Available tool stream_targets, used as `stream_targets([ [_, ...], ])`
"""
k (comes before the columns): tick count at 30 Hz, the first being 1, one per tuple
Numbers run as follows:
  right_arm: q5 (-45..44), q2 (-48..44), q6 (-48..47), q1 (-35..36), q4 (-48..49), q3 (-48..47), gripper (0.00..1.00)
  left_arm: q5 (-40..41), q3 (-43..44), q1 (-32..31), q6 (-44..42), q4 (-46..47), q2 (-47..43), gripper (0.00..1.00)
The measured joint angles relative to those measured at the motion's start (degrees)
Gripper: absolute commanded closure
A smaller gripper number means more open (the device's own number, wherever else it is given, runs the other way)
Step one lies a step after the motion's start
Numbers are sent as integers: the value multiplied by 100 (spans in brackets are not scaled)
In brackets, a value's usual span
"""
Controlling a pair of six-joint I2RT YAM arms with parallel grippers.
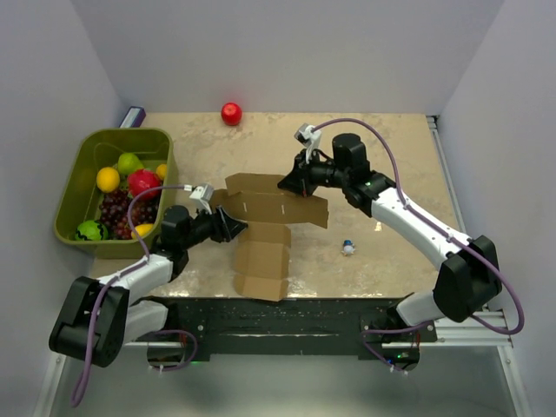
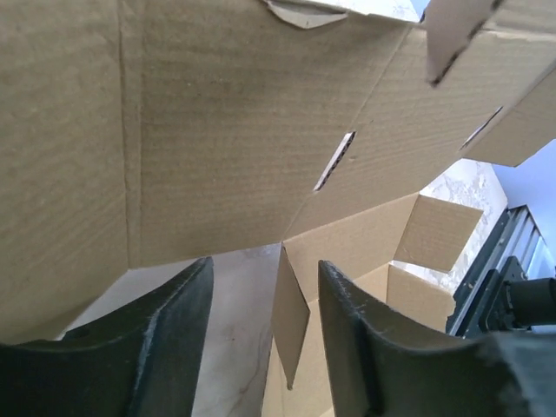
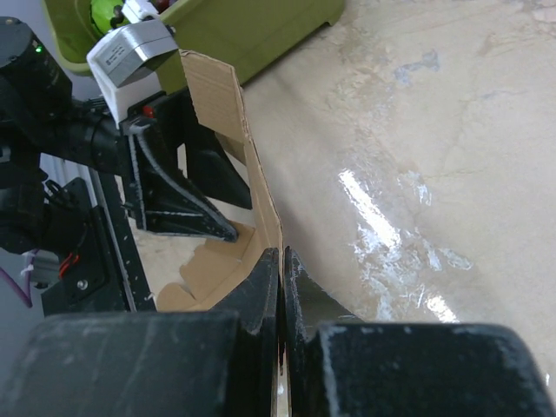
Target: Fold the paper box
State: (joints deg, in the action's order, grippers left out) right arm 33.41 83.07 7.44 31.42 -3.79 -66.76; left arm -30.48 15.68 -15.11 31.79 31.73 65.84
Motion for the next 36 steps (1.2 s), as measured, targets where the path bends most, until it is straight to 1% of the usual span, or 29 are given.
stream_targets([
  [1, 22, 0, 0, -7, 0, 0, 100, 4, -17, -9, -11, 55, 35, 58],
  [3, 79, 0, -2, -26, 0, 0, 100, 33, -55, -13, -50, 90, 48, 60],
  [5, 118, 0, -9, -39, -2, 0, 100, 107, -81, -26, -107, 87, 46, 65],
  [9, 238, 0, -44, -79, -2, 0, 100, 278, -199, -33, -155, 107, 20, 69],
  [17, 393, 0, -68, -107, -2, 0, 100, 656, -254, -35, -291, 22, 59, 71],
  [22, 514, 0, -68, -111, -2, 0, 100, 743, -264, -35, -289, 129, 146, 71],
  [27, 581, 0, -68, -111, -2, 0, 100, 809, -264, -87, -240, 468, 474, 71],
  [36, 697, -39, -61, -111, -4, 15, 100, 1029, -262, -476, -72, 1078, 1316, 72],
])
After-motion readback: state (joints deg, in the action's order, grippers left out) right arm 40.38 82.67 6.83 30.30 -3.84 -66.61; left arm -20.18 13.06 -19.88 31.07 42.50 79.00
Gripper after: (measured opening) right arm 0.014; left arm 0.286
